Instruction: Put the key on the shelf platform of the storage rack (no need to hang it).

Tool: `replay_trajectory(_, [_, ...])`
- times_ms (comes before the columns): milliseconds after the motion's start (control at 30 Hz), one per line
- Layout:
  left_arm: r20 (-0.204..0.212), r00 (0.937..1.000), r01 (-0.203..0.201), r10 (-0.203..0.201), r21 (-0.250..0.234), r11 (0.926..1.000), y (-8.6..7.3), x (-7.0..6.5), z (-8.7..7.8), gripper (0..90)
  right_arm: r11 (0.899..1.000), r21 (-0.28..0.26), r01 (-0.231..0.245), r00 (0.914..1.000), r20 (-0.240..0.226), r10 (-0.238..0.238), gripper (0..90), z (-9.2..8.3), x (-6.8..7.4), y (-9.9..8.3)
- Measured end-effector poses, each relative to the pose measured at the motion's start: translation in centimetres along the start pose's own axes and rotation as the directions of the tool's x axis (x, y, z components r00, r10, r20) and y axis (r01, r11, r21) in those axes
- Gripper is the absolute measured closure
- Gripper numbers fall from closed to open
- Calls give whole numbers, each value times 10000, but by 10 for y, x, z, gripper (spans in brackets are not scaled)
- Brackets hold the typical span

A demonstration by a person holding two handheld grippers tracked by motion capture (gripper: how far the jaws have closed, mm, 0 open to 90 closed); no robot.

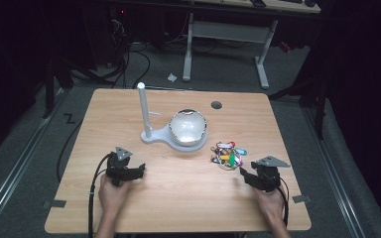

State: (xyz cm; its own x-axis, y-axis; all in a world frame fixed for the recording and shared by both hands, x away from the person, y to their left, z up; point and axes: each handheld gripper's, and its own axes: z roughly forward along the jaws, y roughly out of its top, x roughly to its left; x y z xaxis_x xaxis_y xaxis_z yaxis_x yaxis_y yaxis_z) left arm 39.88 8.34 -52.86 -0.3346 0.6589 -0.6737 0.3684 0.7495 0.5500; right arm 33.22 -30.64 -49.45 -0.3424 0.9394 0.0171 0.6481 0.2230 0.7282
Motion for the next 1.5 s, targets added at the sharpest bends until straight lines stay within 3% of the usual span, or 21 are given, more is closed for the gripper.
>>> replay_trajectory(700, [-5, 10000, 10, -10, 0, 10000, 0, 0, 0, 179, 9977, 378, 556, 9979, -345, -543, 405, 44, 13, 39])
replay_trajectory(1033, [-6, 10000, 15, -15, 1, 10000, 0, 0, 0, 179, 9973, 607, 409, 9982, -467, -380, 371, 61, 12, 46])
replay_trajectory(1200, [-3, 10000, 6, -6, 1, 10000, 0, 0, 0, 178, 9981, 566, 239, 9982, -567, -207, 384, 69, 11, 50])
replay_trajectory(1500, [-1, 10000, 7, -7, -1, 10000, 0, 0, 0, 179, 9942, 914, 567, 9976, -461, -526, 474, 81, 16, 53])
